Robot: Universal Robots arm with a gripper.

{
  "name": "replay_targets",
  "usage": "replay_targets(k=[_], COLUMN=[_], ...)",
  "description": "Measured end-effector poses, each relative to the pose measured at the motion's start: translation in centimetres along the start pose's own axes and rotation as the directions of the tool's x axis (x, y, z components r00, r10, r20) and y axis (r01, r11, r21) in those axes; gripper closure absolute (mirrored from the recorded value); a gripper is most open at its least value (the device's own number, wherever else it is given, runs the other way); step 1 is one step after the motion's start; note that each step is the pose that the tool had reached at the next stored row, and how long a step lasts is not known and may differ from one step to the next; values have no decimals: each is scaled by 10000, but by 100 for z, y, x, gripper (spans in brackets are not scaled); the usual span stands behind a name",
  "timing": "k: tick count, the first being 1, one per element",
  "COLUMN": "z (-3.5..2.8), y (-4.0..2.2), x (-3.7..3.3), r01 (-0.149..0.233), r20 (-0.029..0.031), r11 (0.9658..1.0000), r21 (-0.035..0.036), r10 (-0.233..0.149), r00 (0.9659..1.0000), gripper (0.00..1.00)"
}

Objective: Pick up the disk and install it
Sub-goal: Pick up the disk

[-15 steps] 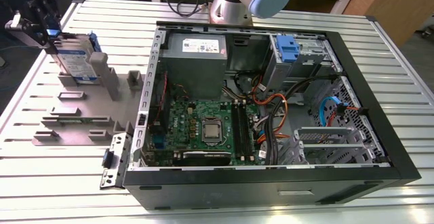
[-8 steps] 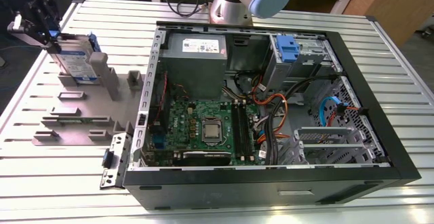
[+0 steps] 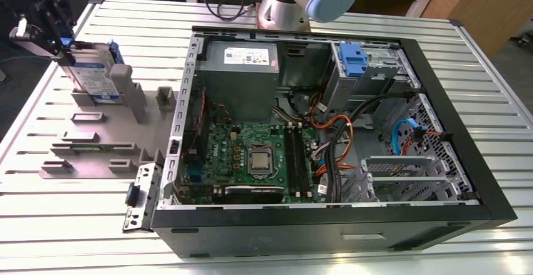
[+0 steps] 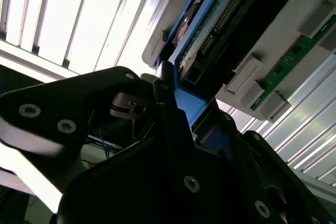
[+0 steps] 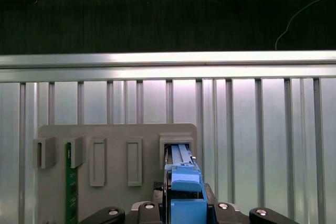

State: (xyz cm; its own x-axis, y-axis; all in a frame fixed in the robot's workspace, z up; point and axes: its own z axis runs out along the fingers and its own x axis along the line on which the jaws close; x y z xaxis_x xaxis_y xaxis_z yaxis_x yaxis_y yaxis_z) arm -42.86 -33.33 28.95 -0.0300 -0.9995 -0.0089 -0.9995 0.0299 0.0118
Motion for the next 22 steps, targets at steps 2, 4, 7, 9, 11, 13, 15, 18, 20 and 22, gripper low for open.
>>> replay_targets(k=[2, 4, 7, 9, 11, 13, 15, 18, 20, 22], z=[2, 4, 6, 6, 2, -7, -14, -27, -37, -47], y=[0, 0, 0, 0, 0, 0, 0, 0, 0, 0], x=[0, 0, 0, 0, 0, 0, 0, 0, 0, 0], r01=[0, 0, 0, 0, -1, 0, -1, 0, 0, 0], r20=[0, -1, -1, 2, 3, 1, 1, -1, -1, -1], r11=[10000, 10000, 10000, 10000, 10000, 10000, 10000, 10000, 10000, 10000], r21=[0, -2, -2, 3, 6, 2, 3, 1, 1, 1], r10=[0, 0, 0, 0, 1, 0, 1, 0, 0, 0], r00=[10000, 10000, 10000, 10000, 10000, 10000, 10000, 10000, 10000, 10000], gripper=[64, 64, 64, 64, 64, 64, 64, 64, 64, 64])
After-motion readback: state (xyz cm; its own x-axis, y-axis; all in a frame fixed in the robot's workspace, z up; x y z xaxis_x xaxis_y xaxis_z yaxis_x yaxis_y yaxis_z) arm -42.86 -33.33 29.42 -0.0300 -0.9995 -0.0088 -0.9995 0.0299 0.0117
